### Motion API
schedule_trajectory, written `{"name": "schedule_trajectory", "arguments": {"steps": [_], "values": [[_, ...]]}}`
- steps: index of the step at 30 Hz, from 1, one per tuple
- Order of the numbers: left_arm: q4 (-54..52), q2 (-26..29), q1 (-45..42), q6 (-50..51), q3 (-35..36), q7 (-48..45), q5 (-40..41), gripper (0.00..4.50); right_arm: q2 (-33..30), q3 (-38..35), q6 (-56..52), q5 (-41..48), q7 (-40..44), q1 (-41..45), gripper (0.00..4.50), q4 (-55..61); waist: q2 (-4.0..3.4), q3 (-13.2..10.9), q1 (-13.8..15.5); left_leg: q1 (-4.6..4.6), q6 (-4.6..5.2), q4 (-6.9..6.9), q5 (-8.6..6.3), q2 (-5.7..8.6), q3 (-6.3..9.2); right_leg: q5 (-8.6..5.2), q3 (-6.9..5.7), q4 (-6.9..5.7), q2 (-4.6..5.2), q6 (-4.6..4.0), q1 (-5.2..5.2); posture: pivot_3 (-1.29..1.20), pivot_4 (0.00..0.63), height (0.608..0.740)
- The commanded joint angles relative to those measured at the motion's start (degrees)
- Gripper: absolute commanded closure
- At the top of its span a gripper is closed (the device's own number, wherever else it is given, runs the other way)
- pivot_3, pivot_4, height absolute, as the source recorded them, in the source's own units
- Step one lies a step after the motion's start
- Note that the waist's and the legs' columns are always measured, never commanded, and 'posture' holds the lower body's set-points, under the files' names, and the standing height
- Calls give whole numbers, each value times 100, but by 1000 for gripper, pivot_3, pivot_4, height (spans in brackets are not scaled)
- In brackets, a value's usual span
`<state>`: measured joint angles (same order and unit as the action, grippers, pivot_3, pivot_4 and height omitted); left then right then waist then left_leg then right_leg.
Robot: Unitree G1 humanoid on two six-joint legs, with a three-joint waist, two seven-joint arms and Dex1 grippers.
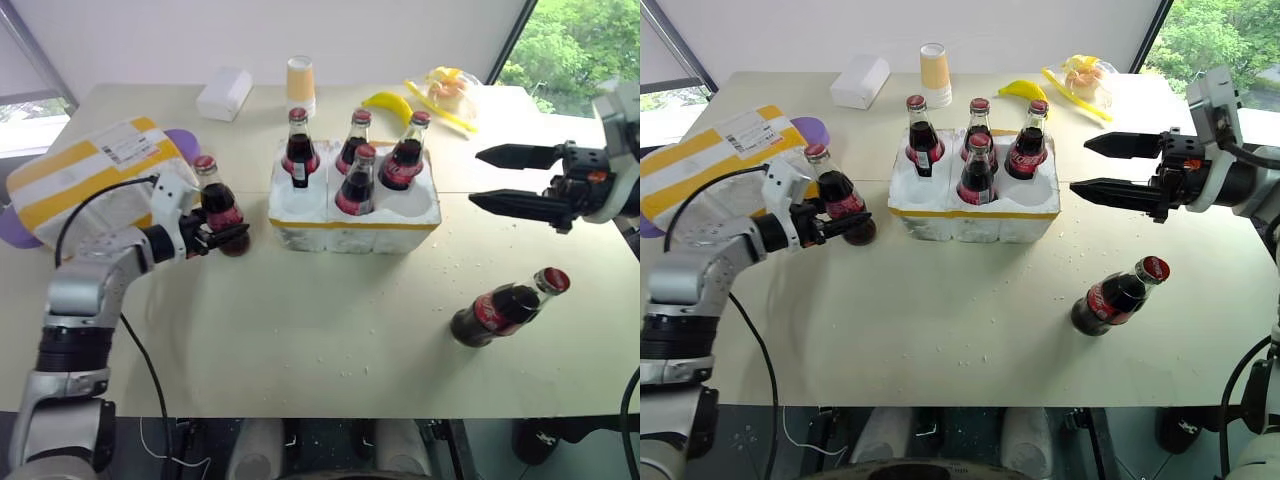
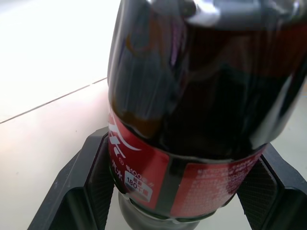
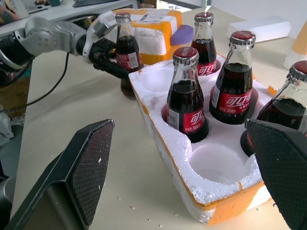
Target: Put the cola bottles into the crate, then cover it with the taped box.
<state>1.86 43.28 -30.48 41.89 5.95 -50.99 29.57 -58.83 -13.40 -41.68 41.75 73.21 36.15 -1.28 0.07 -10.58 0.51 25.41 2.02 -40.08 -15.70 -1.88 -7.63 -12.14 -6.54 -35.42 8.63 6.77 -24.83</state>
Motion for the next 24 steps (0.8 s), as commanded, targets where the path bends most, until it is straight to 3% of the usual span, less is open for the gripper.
{"name": "schedule_trajectory", "arguments": {"steps": [1, 4, 11, 18, 24], "values": [[-421, 525, -900, 366, 446, -816, 773, 1695, 25, -57, 86, 13, -21, 168, 0, 100, 4, -3, 24, 3, -1, 0, 0, 0, 0, 0, -1, 0, -1, 0, -2, 0, 150, 740], [340, 327, -2121, 701, 310, -1097, 1079, 1695, 111, -129, 4, 93, -155, 115, 0, 167, 13, -6, 80, 6, 0, -4, 0, 5, -2, -1, -9, 5, 2, 1, 9, 0, 150, 740], [1604, -545, -3229, -41, -535, -1486, 338, 1695, 128, -332, -234, 258, -422, -113, 0, 520, 8, -2, 22, -11, -2, -1, 4, 10, -2, -1, -13, 8, -6, 7, 27, 0, 150, 740], [2539, -1102, -3563, -868, -1141, -1916, -445, 1695, 98, -709, -559, 553, -796, -384, 0, 918, 19, -13, -9, -1, -2, 3, 4, 9, -4, 0, -12, 12, -5, 7, 14, 0, 150, 740], [2771, -1136, -3521, -1417, -1431, -2279, -972, 1695, 122, -905, -633, 669, -1028, -633, 0, 1092, 19, -13, 19, 2, -1, -1, 3, 8, -5, 0, -11, 12, -2, 7, 12, 0, 150, 740]]}}
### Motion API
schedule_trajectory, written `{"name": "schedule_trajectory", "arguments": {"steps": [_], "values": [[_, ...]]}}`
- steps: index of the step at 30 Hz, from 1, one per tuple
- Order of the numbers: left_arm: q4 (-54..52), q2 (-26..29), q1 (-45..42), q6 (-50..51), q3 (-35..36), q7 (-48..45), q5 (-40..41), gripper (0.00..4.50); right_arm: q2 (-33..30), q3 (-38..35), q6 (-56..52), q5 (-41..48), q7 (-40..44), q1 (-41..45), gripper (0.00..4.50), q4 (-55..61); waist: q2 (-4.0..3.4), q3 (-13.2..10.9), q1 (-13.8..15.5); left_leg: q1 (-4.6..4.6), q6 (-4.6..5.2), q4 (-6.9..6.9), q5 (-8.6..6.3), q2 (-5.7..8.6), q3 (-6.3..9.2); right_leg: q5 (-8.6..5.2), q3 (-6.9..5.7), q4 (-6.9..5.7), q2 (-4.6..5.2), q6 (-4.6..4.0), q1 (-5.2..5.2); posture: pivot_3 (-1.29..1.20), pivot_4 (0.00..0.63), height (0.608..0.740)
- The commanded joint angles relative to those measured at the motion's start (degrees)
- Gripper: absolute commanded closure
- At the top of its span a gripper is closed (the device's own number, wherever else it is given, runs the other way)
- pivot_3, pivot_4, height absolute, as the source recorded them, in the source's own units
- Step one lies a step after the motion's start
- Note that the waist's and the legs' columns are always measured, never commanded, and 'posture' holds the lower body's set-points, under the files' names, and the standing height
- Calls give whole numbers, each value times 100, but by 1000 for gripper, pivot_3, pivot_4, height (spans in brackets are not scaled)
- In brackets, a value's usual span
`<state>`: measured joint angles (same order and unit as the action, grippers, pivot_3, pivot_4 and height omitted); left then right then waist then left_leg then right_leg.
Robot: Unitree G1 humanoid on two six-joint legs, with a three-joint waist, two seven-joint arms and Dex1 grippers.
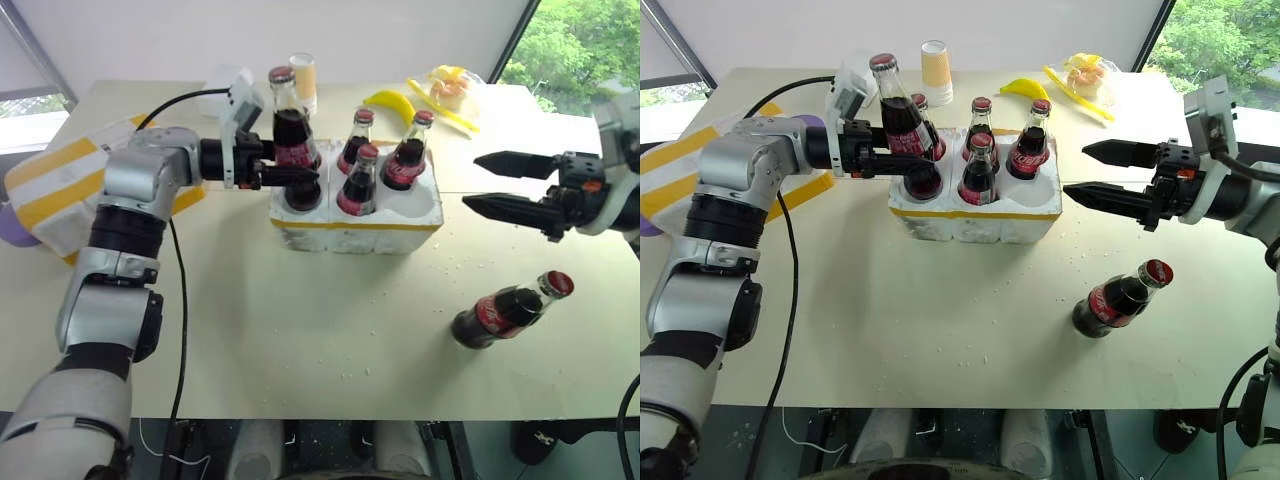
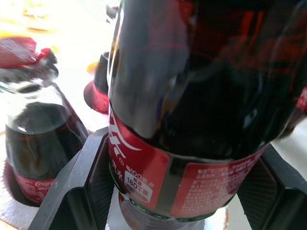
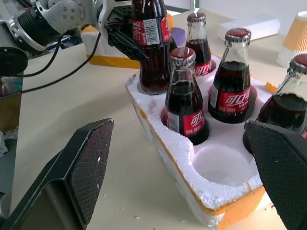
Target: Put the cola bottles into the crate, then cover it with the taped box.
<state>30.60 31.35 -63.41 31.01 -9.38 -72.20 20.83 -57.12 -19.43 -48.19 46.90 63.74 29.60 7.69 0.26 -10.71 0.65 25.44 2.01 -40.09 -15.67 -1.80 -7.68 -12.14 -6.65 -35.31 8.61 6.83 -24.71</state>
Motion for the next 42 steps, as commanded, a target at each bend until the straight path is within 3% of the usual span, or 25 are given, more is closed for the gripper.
{"name": "schedule_trajectory", "arguments": {"steps": [1, 6, 15, 18, 26, 33, 36, 39, 42], "values": [[-74, 92, -235, -394, 86, -201, -169, 1695, -43, -303, 26, 161, -105, 11, 0, 202, 0, 0, 7, 0, 0, -1, 0, 0, 1, 0, 0, 0, 0, 0, 0, 0, 150, 740], [48, 113, -153, -739, 10, -351, -485, 1695, -3, -245, 97, 165, -177, 6, 0, 178, 0, 0, 1, 0, 1, 0, -1, -1, 5, 0, 0, -1, 1, -1, -1, 0, 150, 740], [552, -407, 251, -1182, -19, 199, -961, 1695, 11, -132, 239, 101, -109, 78, 0, 78, 1, 0, 8, 0, 3, -2, -1, -1, 6, 0, 0, -3, 1, -1, 1, 0, 150, 740], [533, -471, 321, -1119, 53, 326, -956, 207, -3, -114, 283, 77, -72, 97, 0, 37, 1, 1, 9, -6, 4, -4, -2, -1, 6, 1, 0, -4, 2, -1, 7, 0, 150, 740], [156, -388, 520, -819, 329, 451, -792, 93, -9, -62, 442, -18, -3, 107, 0, -87, 0, 1, -3, -11, 4, -6, -2, -4, 16, 2, 2, -8, 3, -3, 9, 0, 150, 740], [-1795, 725, 845, 612, 969, -173, 261, 93, -292, -237, 565, -141, 77, 247, 0, -346, -1, -1, -118, -7, 3, -2, -1, -7, 15, 1, 3, -14, 1, -3, -2, 0, 150, 740], [-2472, 1508, 867, 1493, 1452, -462, 934, 93, -508, -498, 620, -189, 70, 166, 0, -427, -1, -1, -112, -5, 3, -2, -2, -7, 16, 1, 3, -12, 4, -2, -1, 0, 150, 740], [-3006, 2116, 968, 2367, 1792, -847, 1750, 93, -652, -813, 543, -160, -12, 27, 0, -436, -2, -1, -113, -8, 4, -1, -2, -7, 17, 0, 4, -10, 4, -1, 4, 0, 150, 740], [-3933, 2347, 1562, 2550, 1807, -975, 2218, 93, -738, -1683, 429, -179, -19, -716, 0, 30, -6, 2, -70, -14, 4, 0, -2, -11, 20, -2, 4, -8, 5, 2, 12, 0, 150, 740]]}}
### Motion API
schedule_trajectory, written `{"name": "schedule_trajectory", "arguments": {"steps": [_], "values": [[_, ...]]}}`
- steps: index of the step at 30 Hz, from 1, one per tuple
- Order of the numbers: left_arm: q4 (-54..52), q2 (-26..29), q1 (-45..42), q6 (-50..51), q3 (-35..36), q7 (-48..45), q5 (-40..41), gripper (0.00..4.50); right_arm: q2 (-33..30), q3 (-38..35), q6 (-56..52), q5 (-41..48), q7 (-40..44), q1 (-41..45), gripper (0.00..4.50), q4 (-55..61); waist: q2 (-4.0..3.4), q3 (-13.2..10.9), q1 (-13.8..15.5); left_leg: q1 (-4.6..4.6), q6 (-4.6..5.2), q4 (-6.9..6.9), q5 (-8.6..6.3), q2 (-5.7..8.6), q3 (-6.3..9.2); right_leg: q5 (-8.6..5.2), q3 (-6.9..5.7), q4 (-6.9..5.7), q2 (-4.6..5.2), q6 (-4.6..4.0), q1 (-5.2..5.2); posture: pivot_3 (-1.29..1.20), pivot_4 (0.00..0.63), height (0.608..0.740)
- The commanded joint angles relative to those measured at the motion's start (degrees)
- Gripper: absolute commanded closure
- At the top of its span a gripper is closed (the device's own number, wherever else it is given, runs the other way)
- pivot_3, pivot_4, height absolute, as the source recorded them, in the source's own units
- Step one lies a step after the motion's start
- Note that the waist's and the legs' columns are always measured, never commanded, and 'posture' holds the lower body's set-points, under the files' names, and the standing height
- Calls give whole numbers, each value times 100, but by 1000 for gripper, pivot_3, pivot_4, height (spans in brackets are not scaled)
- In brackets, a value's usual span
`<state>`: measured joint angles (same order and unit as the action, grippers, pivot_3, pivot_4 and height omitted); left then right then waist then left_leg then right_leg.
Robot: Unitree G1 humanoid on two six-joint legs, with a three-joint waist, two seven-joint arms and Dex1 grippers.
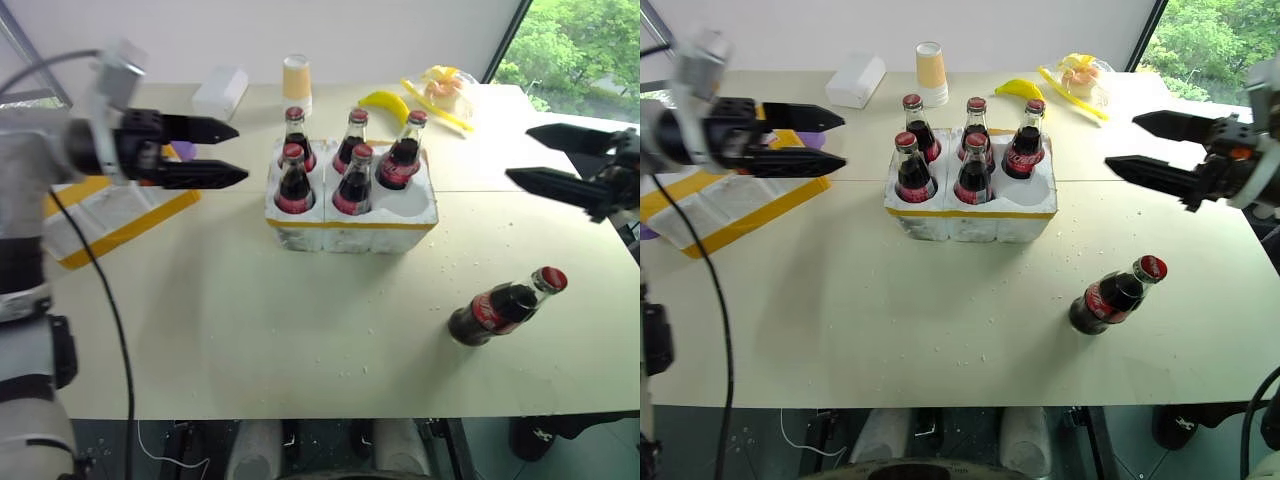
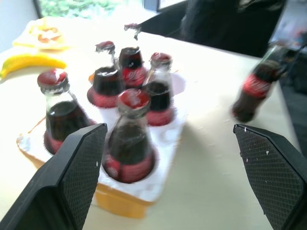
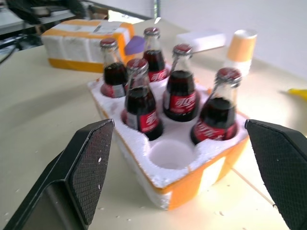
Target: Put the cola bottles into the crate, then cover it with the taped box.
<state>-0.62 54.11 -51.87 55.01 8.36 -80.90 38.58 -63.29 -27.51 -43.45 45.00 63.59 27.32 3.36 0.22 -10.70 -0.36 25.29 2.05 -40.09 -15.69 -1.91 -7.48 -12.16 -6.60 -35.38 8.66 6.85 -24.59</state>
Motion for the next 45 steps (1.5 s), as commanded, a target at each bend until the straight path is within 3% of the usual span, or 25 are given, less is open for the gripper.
{"name": "schedule_trajectory", "arguments": {"steps": [1, 7, 13, 17, 20, 28, 36, 45], "values": [[-1021, 32, 596, 69, -42, -14, 428, 93, -98, -1196, -104, 6, -65, -757, 0, 652, -3, 2, 68, -2, 0, 2, 0, 1, -1, -1, -1, 6, 0, 1, 5, 0, 150, 740], [-1148, -359, 1128, -625, -627, 331, -8, 93, 139, -2968, -1010, 407, -443, -1971, 0, 1598, 2, 4, 117, -5, -3, -5, 1, 6, -3, 1, -2, -5, -3, -2, 10, 0, 150, 740], [-704, -748, 1103, -1326, -1262, 600, -678, 93, 650, -5075, -2200, 1128, -451, -3561, 0, 2608, 3, 5, 150, -4, 0, 0, 0, 7, 9, 1, -1, 4, -3, -4, 9, 0, 150, 740], [-564, -969, 939, -1349, -1310, 500, -533, 93, 1609, -5823, -2281, 1443, -410, -4925, 0, 3442, 14, 11, 151, -4, 4, 3, -4, 5, 18, 1, -4, 11, -5, -4, 13, 0, 150, 740], [-524, -1035, 844, -1311, -1319, 439, -462, 93, 2336, -5648, -1902, 1592, -624, -5535, 0, 3960, 7, 15, 121, -4, 19, 2, -13, 0, 21, 1, -3, 11, -1, -4, 13, 0, 150, 740], [-541, -1121, 765, -1300, -1387, 421, -472, 93, 3934, -3833, -495, 814, -1266, -6394, 0, 4699, -13, 33, 107, -5, 34, 3, -24, -3, 20, -2, 4, 13, -1, -6, 8, 0, 150, 740], [-772, -1110, 830, -1262, -1382, 515, -471, 93, 4203, -2334, 278, 496, -1875, -6406, 0, 4589, -14, 34, 110, -5, 16, 2, -14, 0, 19, -9, 5, 12, -2, -19, 8, 0, 150, 740], [-910, -1032, 809, -1248, -1345, 577, -471, 93, 4021, -1472, 787, 181, -2377, -6071, 0, 4054, -15, 34, 108, -6, 9, 2, -9, 6, 17, -9, 5, 12, -5, -18, 8, 0, 150, 740]]}}
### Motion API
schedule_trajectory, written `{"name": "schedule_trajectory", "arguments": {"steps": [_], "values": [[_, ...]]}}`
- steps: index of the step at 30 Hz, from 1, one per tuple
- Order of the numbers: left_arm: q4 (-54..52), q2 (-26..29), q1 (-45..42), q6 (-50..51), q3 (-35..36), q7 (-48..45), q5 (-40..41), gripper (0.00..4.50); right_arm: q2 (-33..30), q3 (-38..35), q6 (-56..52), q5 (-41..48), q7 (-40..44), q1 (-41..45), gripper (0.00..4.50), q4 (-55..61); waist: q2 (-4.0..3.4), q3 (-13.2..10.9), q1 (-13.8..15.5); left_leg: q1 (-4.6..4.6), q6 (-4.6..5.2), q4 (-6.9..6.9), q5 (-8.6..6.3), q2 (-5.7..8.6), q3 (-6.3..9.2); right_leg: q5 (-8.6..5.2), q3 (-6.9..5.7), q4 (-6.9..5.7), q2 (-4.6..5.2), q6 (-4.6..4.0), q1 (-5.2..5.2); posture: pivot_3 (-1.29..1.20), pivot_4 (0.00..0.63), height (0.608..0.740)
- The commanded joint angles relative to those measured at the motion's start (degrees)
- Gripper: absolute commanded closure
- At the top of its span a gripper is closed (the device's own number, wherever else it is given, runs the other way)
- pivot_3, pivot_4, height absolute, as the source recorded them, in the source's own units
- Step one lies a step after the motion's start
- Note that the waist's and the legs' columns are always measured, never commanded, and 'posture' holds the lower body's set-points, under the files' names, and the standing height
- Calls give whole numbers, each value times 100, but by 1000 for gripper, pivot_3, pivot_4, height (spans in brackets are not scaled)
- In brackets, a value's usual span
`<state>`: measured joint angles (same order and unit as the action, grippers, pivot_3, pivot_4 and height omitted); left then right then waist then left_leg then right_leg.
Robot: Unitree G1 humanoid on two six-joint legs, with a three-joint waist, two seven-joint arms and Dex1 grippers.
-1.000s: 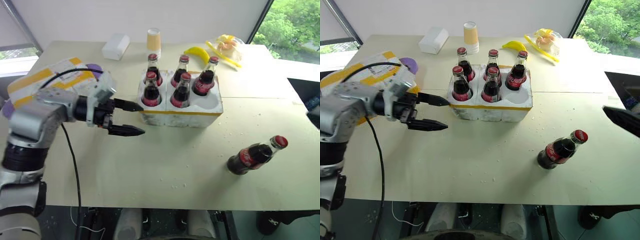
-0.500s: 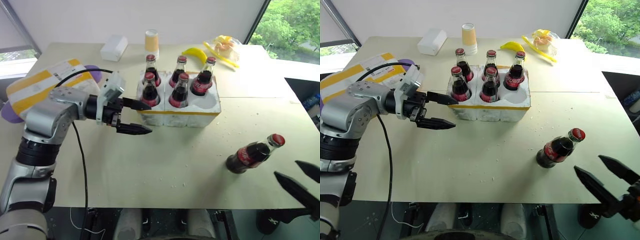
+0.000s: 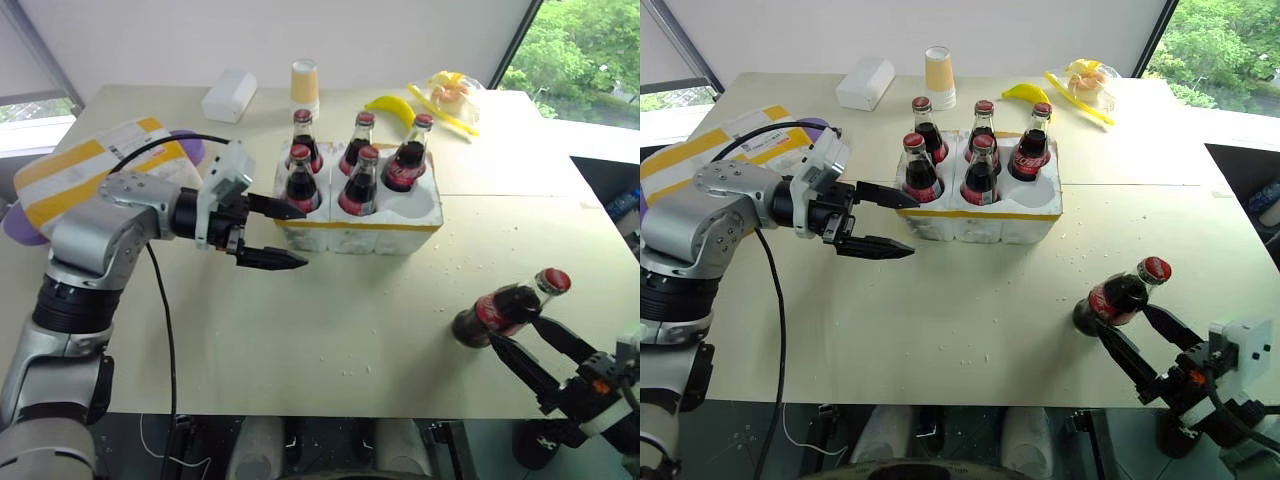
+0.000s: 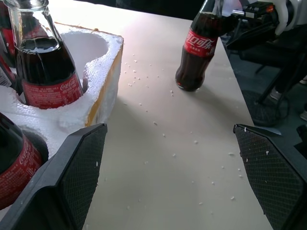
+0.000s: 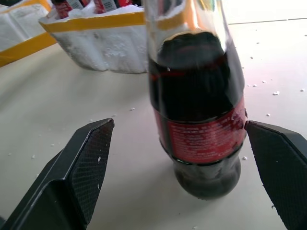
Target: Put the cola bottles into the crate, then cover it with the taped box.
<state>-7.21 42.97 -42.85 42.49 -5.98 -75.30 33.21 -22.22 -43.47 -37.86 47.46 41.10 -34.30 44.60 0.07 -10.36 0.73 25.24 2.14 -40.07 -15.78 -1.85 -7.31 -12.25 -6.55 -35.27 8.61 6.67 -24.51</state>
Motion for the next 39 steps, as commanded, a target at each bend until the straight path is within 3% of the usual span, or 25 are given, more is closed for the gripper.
{"name": "schedule_trajectory", "arguments": {"steps": [1, 16, 21, 25, 31, 35, 39], "values": [[-282, 87, -93, -6, 81, 27, 55, 93, -103, 186, 264, -98, -165, 117, 0, -121, 0, 0, 1, 0, 0, 0, 0, 0, -1, 0, 0, 0, 1, 0, 0, 0, 150, 740], [-487, 78, -152, 248, 137, 228, 252, 93, -402, 990, 631, -391, -388, 851, 0, -947, -1, 0, 8, 0, -3, 0, 2, 2, -2, 7, 0, -2, 0, 13, 1, 0, 150, 740], [-539, 89, -155, 322, 136, 262, 317, 0, -456, 904, 610, -87, -399, 865, 1656, -801, -1, 0, 2, -1, -3, -1, 3, 2, -4, 7, 0, -2, -1, 14, 1, 0, 150, 740], [-576, 111, -135, 354, 140, 288, 352, 0, -715, 631, 485, 395, -530, 1020, 1655, -551, -5, -2, -1, -1, -3, 0, 3, 2, -4, 6, 0, -4, -1, 15, 0, 0, 150, 740], [-603, 78, -108, 333, 180, 417, 341, 0, -1935, 484, 82, 1541, -1100, 2932, 1655, -909, -17, -7, -40, -8, -1, -3, 3, 2, -16, 9, 16, -8, -1, 12, -5, 0, 150, 740], [-605, 69, -91, 287, 210, 503, 322, 0, -2458, 1286, -138, 1300, -1281, 4595, 1655, -1694, -16, -8, -2, -10, -7, 4, 6, 1, -13, 8, 11, -17, -6, 11, -7, 0, 150, 740], [-718, 73, -25, 286, 263, 601, 355, 0, -2547, 2288, -246, 700, -1139, 5996, 1655, -2628, -14, -8, -1, -3, -4, -4, 7, 4, -22, 9, 12, -13, -1, 13, -8, 0, 150, 740]]}}
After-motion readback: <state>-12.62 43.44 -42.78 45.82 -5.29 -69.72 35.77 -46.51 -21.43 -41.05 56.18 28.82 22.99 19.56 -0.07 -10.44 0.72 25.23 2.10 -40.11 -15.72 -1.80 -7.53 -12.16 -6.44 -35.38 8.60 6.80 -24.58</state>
